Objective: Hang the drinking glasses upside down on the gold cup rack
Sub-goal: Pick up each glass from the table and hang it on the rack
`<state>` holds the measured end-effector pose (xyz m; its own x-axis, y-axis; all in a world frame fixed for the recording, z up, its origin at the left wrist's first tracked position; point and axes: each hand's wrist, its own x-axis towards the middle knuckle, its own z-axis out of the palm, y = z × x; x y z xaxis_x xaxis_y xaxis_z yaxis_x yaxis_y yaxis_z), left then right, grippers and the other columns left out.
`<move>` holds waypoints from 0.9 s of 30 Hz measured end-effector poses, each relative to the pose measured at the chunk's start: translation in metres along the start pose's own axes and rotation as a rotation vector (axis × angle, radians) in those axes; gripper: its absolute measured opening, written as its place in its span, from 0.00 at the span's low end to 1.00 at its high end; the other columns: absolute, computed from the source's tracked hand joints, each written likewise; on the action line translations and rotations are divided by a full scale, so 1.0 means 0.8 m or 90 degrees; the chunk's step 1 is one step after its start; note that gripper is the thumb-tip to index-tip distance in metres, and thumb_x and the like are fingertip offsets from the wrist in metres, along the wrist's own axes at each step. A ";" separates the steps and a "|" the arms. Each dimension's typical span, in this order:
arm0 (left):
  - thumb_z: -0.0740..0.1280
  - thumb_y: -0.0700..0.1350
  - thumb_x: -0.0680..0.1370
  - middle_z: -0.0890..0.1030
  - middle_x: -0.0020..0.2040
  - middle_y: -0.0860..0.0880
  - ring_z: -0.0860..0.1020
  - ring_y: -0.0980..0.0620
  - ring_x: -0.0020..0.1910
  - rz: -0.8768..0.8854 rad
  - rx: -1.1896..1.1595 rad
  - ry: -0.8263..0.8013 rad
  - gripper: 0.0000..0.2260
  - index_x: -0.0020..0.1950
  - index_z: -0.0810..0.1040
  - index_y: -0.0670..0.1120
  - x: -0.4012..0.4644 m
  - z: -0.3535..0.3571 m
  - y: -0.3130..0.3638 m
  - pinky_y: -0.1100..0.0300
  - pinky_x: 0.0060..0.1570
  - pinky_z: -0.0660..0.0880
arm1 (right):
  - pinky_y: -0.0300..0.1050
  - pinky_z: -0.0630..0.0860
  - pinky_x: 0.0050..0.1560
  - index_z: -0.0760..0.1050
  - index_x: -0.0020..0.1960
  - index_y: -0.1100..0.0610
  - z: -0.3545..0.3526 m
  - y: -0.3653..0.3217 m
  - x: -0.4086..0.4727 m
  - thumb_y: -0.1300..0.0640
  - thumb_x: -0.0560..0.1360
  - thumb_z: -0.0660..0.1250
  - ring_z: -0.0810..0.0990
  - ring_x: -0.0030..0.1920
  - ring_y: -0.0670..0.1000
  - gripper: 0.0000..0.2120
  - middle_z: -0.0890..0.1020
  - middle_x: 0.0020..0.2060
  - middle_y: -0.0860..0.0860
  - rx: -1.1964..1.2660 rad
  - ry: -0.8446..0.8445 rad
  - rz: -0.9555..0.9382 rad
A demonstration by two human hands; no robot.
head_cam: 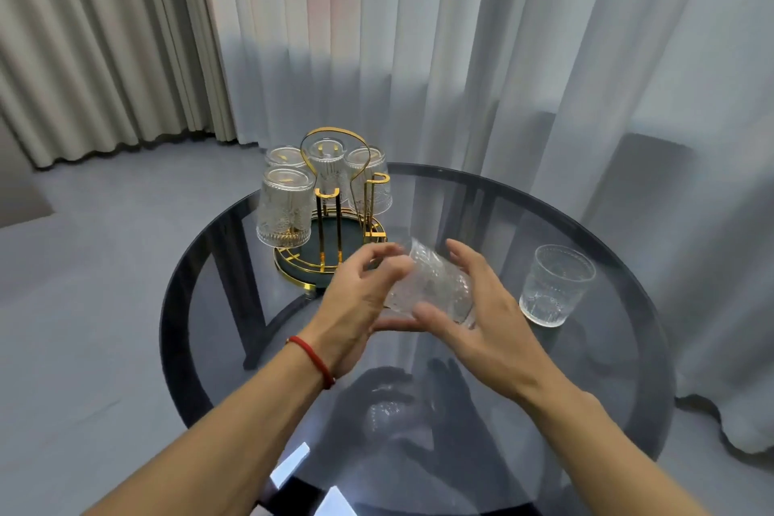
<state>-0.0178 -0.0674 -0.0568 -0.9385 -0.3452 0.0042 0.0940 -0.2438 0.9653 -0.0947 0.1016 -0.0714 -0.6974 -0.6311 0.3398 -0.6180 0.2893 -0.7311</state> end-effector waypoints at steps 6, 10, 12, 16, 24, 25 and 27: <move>0.67 0.52 0.78 0.82 0.60 0.37 0.82 0.36 0.57 -0.024 -0.118 -0.035 0.21 0.66 0.76 0.42 0.021 -0.028 -0.003 0.34 0.55 0.78 | 0.52 0.84 0.55 0.66 0.72 0.42 0.016 0.003 0.029 0.37 0.76 0.68 0.84 0.59 0.49 0.28 0.82 0.62 0.53 0.315 0.004 0.149; 0.60 0.59 0.77 0.82 0.57 0.47 0.78 0.42 0.58 0.079 0.349 0.115 0.16 0.54 0.79 0.51 0.031 -0.045 -0.012 0.41 0.56 0.78 | 0.57 0.83 0.55 0.69 0.69 0.40 0.004 -0.004 0.061 0.38 0.73 0.72 0.83 0.57 0.50 0.27 0.80 0.59 0.49 0.179 0.150 0.093; 0.63 0.57 0.77 0.74 0.70 0.45 0.69 0.45 0.69 0.100 0.705 0.104 0.21 0.68 0.75 0.50 0.036 -0.062 -0.026 0.44 0.67 0.70 | 0.60 0.80 0.59 0.68 0.70 0.40 -0.009 -0.012 0.085 0.39 0.73 0.72 0.81 0.58 0.52 0.28 0.79 0.59 0.46 0.105 0.210 0.076; 0.68 0.54 0.76 0.47 0.82 0.47 0.43 0.44 0.80 -0.016 0.930 0.013 0.36 0.80 0.54 0.55 0.046 -0.080 -0.051 0.35 0.74 0.55 | 0.56 0.77 0.64 0.67 0.71 0.46 -0.024 -0.038 0.141 0.41 0.71 0.75 0.79 0.62 0.54 0.33 0.78 0.64 0.49 0.051 0.237 0.077; 0.67 0.52 0.77 0.46 0.83 0.49 0.41 0.45 0.80 -0.040 0.939 0.015 0.38 0.81 0.49 0.54 0.053 -0.087 -0.058 0.35 0.75 0.52 | 0.43 0.70 0.62 0.72 0.73 0.54 -0.004 -0.080 0.207 0.46 0.70 0.78 0.76 0.67 0.53 0.35 0.79 0.68 0.52 -0.124 0.137 -0.002; 0.67 0.52 0.77 0.46 0.83 0.49 0.42 0.45 0.80 -0.040 0.939 0.017 0.37 0.81 0.49 0.53 0.053 -0.087 -0.058 0.35 0.75 0.52 | 0.44 0.71 0.63 0.72 0.73 0.55 0.002 -0.083 0.210 0.46 0.70 0.78 0.77 0.67 0.53 0.35 0.79 0.68 0.52 -0.139 0.125 -0.012; 0.67 0.51 0.77 0.46 0.83 0.49 0.42 0.45 0.80 -0.039 0.942 0.015 0.37 0.81 0.49 0.53 0.053 -0.087 -0.057 0.35 0.75 0.52 | 0.48 0.73 0.67 0.73 0.73 0.57 0.014 -0.086 0.215 0.46 0.69 0.78 0.77 0.67 0.54 0.36 0.79 0.68 0.54 -0.169 0.101 -0.022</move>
<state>-0.0384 -0.1342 -0.1189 -0.9213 -0.3873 -0.0358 -0.3749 0.8597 0.3470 -0.1682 -0.0350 0.0306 -0.7090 -0.5292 0.4660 -0.7014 0.4606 -0.5440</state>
